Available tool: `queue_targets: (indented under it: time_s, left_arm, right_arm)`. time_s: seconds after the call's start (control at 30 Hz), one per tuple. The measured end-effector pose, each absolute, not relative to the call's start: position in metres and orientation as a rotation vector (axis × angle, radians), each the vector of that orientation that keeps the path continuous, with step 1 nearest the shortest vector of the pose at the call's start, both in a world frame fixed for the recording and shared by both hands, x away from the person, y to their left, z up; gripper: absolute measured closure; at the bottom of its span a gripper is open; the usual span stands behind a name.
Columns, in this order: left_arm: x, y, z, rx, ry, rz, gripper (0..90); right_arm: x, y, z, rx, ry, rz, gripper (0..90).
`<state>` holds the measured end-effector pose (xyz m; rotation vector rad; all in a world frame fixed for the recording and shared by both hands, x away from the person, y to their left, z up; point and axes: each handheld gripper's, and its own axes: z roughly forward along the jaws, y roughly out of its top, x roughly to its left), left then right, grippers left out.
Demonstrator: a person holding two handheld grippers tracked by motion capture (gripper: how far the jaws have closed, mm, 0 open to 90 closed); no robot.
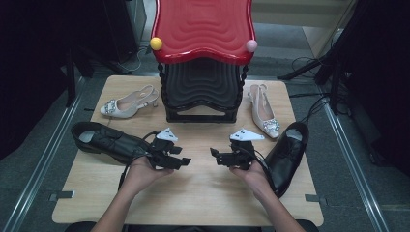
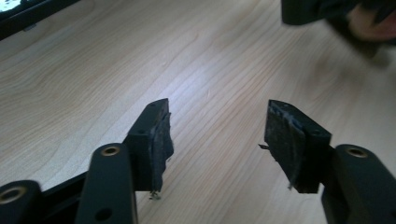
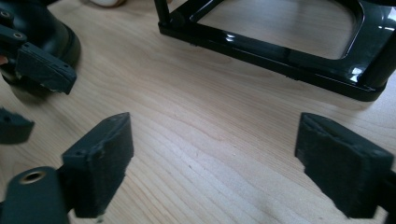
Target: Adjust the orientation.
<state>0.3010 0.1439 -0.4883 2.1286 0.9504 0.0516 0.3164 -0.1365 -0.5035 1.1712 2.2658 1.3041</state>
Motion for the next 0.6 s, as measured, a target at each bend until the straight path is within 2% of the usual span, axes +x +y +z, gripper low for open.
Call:
queue_targets:
  time_s: [0.1, 0.13, 0.2, 0.37, 0.4, 0.43, 0.6]
  left_arm:
    - [0.301, 0.147, -0.491, 2.157, 0.941, 0.051, 43.5]
    - [0.298, 0.149, -0.492, 2.192, 0.945, 0.088, 43.6]
    - [0.297, 0.151, -0.492, 2.181, 0.947, 0.083, 43.1]
    - [0.294, 0.158, -0.489, 2.152, 0.948, 0.062, 41.5]
    - [0.293, 0.16, -0.488, 2.143, 0.95, 0.043, 41.1]
    - [0.292, 0.163, -0.486, 2.133, 0.949, 0.034, 40.5]
    - [0.289, 0.17, -0.482, 2.131, 0.952, 0.036, 38.6]
  right_arm:
    - [0.318, -0.138, -0.506, 1.171, 2.298, 1.289, 12.2]
    - [0.319, -0.14, -0.509, 1.149, 2.355, 1.304, 6.8]
    - [0.319, -0.141, -0.51, 1.119, 2.397, 1.344, 1.5]
    - [0.316, -0.14, -0.509, 1.076, 2.398, 1.285, 1.7]
    - [0.316, -0.14, -0.509, 1.074, 2.404, 1.289, 2.9]
    - [0.316, -0.14, -0.509, 1.064, 2.416, 1.327, 12.7]
    - [0.316, -0.14, -0.508, 1.039, 2.415, 1.316, 15.7]
